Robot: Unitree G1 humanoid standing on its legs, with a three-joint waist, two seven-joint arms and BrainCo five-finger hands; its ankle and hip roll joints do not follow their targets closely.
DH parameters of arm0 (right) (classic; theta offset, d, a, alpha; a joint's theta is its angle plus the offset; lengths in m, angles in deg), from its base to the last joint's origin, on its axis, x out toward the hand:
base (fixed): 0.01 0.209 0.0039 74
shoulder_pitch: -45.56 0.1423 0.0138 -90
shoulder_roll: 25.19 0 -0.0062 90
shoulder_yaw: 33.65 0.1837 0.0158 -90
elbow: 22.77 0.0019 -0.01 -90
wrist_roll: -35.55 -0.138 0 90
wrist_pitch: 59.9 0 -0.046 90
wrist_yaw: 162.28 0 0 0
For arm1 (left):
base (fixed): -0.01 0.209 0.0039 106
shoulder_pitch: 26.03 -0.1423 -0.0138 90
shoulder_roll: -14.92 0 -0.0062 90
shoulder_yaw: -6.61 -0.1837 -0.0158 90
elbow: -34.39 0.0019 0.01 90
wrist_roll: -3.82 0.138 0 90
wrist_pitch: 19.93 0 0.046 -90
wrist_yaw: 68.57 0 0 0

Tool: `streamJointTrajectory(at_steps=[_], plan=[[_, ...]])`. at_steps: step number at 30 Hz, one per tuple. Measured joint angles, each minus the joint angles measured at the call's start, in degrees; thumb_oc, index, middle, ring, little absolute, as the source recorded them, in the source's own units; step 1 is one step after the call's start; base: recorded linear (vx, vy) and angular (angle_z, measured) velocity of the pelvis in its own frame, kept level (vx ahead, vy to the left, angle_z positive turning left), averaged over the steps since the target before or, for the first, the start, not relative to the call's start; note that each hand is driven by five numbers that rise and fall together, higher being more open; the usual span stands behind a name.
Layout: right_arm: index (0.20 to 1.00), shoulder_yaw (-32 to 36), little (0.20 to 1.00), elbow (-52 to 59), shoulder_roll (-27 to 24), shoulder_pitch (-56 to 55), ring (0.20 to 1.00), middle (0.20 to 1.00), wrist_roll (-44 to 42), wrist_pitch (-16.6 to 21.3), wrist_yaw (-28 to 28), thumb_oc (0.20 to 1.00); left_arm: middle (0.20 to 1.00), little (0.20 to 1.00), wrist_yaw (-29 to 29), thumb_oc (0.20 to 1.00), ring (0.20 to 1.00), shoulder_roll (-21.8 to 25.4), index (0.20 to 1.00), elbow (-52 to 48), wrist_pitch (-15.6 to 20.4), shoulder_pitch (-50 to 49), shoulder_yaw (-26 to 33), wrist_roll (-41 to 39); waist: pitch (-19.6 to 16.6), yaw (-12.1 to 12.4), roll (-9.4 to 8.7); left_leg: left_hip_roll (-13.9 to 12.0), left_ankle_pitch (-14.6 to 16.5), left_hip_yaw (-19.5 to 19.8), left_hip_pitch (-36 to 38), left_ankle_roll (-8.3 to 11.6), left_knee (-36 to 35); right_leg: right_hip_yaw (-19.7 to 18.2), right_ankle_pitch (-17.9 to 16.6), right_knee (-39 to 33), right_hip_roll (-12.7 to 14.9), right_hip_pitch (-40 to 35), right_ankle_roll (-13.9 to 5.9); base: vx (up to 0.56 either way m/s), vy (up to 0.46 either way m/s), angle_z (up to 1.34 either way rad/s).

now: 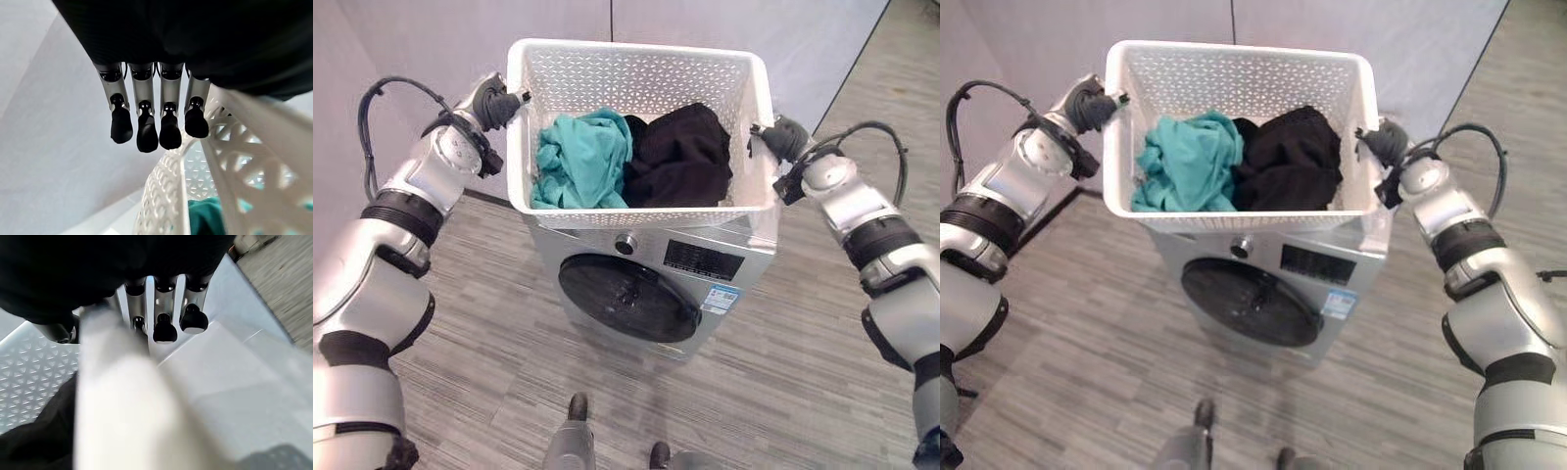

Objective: Grab the laundry basket,head to the washer,open it,put in the laundry and shut it.

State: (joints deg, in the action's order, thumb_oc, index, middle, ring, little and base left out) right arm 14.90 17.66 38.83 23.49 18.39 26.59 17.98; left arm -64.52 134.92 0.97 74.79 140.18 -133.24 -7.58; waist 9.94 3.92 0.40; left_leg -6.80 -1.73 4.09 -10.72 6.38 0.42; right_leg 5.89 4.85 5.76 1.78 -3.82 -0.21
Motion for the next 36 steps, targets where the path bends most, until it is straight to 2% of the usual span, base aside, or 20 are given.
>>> streamJointTrajectory(at_steps=[2,3,5,6,9,14,19,21,25,29,30,31,32,33,36], plan=[[0.2,3.33,0.2,3.18,-0.09,-3.51,0.2,0.2,0.12,-0.13,0.02,0.2,0.2,0.2,0.11,0.2,0.2,-0.04,0.2,-1.62,0.14,-2.18,2.22,0.03,-0.69,-0.65,1.32,1.0,-0.14,-2.03,1.43,-1.25,2.77,-0.31,1.31,0.42,0.48,-1.34,-1.08,0.25,0.324,-0.39],[0.2,3.98,0.2,4.74,-0.77,-4.6,0.2,0.2,0.93,-0.1,-0.12,0.2,0.2,0.2,0.25,0.2,0.2,0.05,0.2,-1.65,0.65,-3.06,2.04,0.1,-1.67,-1.57,2.69,1.77,-3.15,-2.4,2.79,-2.46,2.72,-1.41,3.24,1.52,1.17,-1.13,-1.8,0.11,0.157,-0.36],[0.2,4.03,0.2,5.56,-0.78,-4.7,0.2,0.2,1.93,-0.18,-0.12,0.2,0.2,0.2,0.24,0.2,0.2,0.29,0.2,-1.55,0.44,-3.22,1.96,0.12,-2.26,-1.4,2.17,2.96,-5.08,-5.11,3.54,-3.36,2.47,-2.94,4.11,2.85,3.06,-0.17,-3.68,0.13,0.183,-0.53],[0.2,4.1,0.2,5.61,-0.89,-4.6,0.2,0.2,2.34,-0.16,-0.05,0.2,0.2,0.2,0.22,0.2,0.2,0.46,0.2,-1.55,0.61,-3.01,1.83,0.11,-2.98,-2.07,0.97,5.38,-4.68,-6.57,3.65,-4.65,2.05,-3.73,3.48,1.71,5.69,-0.28,-4.87,0.18,0.272,-0.41],[0.2,4.6,0.2,5.48,-0.54,-4.39,0.2,0.2,2.69,0.68,0.27,0.2,0.2,0.2,-0.51,0.2,0.2,0.43,0.2,0.61,0.68,-2.7,1.55,0.2,-3.27,-2.09,0.63,8.46,-4.69,-9.85,5.8,-8.01,-0.52,-3.47,0.77,-1.33,9.4,-1.37,-7.96,0.13,0.171,-0.38],[0.2,3.89,0.2,2.5,-0.59,-1.99,0.2,0.2,4.55,1.02,1.79,0.2,0.2,0.2,-0.7,0.2,0.2,-0.8,0.2,2.91,1.31,-1.5,1.17,0.23,-3.54,-2.45,0.52,9.31,-4.93,-10.29,7.06,-8.58,-2.84,-2.03,-1.77,-5.53,10.23,-3.4,-9.06,0.08,0.075,-0.04],[0.2,1.01,0.2,-1.84,-0.58,1.76,0.2,0.2,4.68,0.99,2.84,0.2,0.2,0.2,-0.82,0.2,0.2,-1.46,0.2,3.16,1.46,-0.31,1.18,0.0,-3.57,-2.55,0.52,9.28,-5.22,-10.43,7.0,-8.11,-3.99,-1.83,-1.81,-7.45,10.08,-3.78,-9.11,0.09,0.047,-0.02],[0.2,0.92,0.2,-3.29,-0.86,2.51,0.2,0.2,4.67,1.0,3.04,0.2,0.2,0.2,-0.79,0.2,0.2,-1.46,0.2,2.89,2.46,0.18,1.34,-1.31,-4.23,-3.31,0.72,9.27,-5.65,-10.07,6.3,-7.62,-4.68,-1.33,-1.8,-7.59,10.02,-3.03,-9.11,0.04,0.018,0.08],[0.2,0.86,0.2,-4.44,-0.75,2.73,0.2,0.2,4.67,1.1,3.09,0.2,0.2,0.2,-0.79,0.2,0.2,-1.92,0.2,3.12,2.83,0.26,1.33,-2.1,-5.48,-4.88,0.79,9.32,-5.87,-9.84,5.26,-7.88,-4.78,-0.8,-1.8,-7.6,10.03,-2.13,-9.11,0.06,0.021,0.05],[0.2,0.81,0.2,-7.6,-0.39,3.37,0.2,0.2,5.14,1.12,3.3,0.2,0.2,0.2,-0.53,0.2,0.2,-4.94,0.2,5.04,2.68,0.79,1.33,-2.26,-6.45,-5.06,0.64,9.29,-5.91,-10.05,5.07,-7.92,-4.74,-0.76,-1.81,-7.77,10.05,-1.95,-9.11,0.05,0.02,-0.02],[0.2,0.81,0.2,-8.09,-0.3,3.55,0.2,0.2,5.16,1.14,3.55,0.2,0.263,0.263,-0.44,0.263,0.263,-5.23,0.263,5.34,2.68,0.79,1.35,-2.25,-6.56,-5.12,0.72,9.3,-5.91,-10.12,5.06,-7.92,-4.78,-0.79,-1.81,-7.79,10.05,-1.89,-9.11,0.05,0.032,-0.04],[0.457,0.81,0.457,-8.89,0.04,3.95,0.457,0.457,5.52,1.14,3.63,0.457,0.548,0.548,-0.16,0.548,0.548,-5.38,0.548,5.44,2.58,0.79,1.45,-2.25,-6.68,-5.14,0.81,9.3,-5.91,-10.16,5.06,-7.92,-4.84,-0.79,-1.81,-7.79,10.05,-1.84,-9.11,0.03,0.021,-0.03],[0.875,0.8,0.875,-10.19,0.66,4.62,0.875,0.875,6.14,1.08,3.62,0.875,0.89,0.89,0.04,0.89,0.89,-5.56,0.89,5.57,2.53,0.82,1.5,-2.25,-6.84,-5.27,0.82,9.3,-5.91,-10.24,5.06,-7.92,-4.89,-0.83,-1.81,-7.78,10.06,-1.75,-9.11,0.03,0.014,-0.03],[1.0,0.8,1.0,-11.88,1.32,5.3,1.0,1.0,6.39,0.66,3.53,1.0,1.0,1.0,0.34,1.0,1.0,-6.26,1.0,7.12,2.41,1.0,1.76,-2.25,-7.17,-5.35,0.8,9.3,-5.91,-10.31,5.04,-7.92,-5.0,-0.87,-1.81,-7.78,10.07,-1.63,-9.11,0.03,0.011,-0.04],[1.0,0.71,1.0,-15.64,2.18,6.87,1.0,1.0,6.99,-1.21,3.44,1.0,1.0,1.0,2.05,1.0,1.0,-6.68,1.0,11.54,0.99,2.08,2.37,-2.27,-8.06,-5.36,0.62,9.24,-6.12,-10.63,5.03,-8.05,-5.48,-1.0,-1.81,-7.81,10.08,-1.29,-9.12,0.02,0.009,-0.03]])
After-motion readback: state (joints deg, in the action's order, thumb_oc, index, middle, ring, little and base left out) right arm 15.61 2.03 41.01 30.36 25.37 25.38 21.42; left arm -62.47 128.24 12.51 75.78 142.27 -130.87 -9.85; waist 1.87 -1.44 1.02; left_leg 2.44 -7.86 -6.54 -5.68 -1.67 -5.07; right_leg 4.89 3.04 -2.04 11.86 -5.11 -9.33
